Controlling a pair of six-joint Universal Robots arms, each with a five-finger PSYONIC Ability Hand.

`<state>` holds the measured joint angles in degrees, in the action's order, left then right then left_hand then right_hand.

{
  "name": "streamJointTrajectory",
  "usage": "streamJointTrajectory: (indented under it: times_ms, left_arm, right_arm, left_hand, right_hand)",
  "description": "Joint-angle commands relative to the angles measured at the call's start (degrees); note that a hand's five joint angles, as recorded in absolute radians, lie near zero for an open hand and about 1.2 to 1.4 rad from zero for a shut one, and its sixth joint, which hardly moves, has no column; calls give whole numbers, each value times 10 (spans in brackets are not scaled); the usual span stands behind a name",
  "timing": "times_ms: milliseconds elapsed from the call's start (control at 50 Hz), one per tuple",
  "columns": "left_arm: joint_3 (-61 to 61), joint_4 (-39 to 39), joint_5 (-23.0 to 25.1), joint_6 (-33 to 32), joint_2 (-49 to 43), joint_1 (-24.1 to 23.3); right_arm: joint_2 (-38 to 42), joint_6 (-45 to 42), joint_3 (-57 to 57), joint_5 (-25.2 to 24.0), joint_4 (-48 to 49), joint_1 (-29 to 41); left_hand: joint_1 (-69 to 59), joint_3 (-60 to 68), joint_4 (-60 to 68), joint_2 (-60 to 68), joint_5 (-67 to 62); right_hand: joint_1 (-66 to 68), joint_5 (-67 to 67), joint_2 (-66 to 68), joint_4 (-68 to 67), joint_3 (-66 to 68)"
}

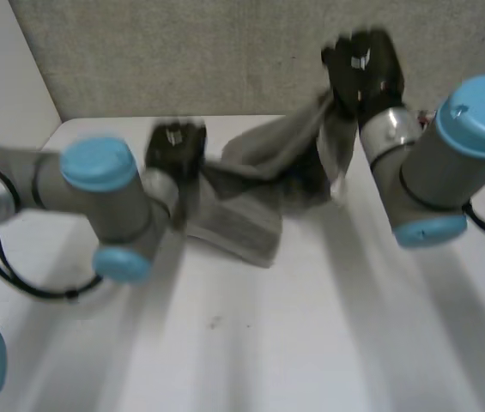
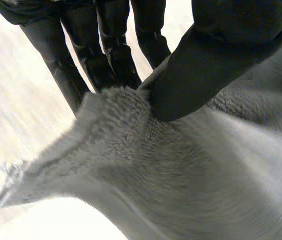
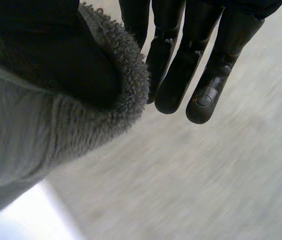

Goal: Fold the towel.

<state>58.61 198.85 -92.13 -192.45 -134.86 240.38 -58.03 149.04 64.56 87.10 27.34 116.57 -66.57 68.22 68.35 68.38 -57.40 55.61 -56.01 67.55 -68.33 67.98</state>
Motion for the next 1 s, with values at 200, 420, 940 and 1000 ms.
streamJointTrajectory:
  times_ms: [200,420,940,1000]
  left_arm:
    - [56,129,1,-79,174,63]
    - [353,133,5,-79,212,96]
    - [499,112,27,-74,264,94]
    - [500,112,27,-73,266,95]
  right_arm:
    - [-63,-38,73,-90,158,-25]
    - [-78,-68,206,-146,-162,-63]
    - [-128,236,376,-135,-181,-147]
    - [-141,237,416,-125,-136,-168]
  left_hand:
    - [-134,118,116,116,-126]
    - [-134,118,116,116,-126]
    - [-134,118,116,116,-126]
    - [-134,118,116,116,-126]
  right_hand:
    - [244,-140,125,-117,120]
    - [244,-140,125,-117,120]
    - [-144,248,-263,271,-268]
    - [-168,272,-287,295,-291]
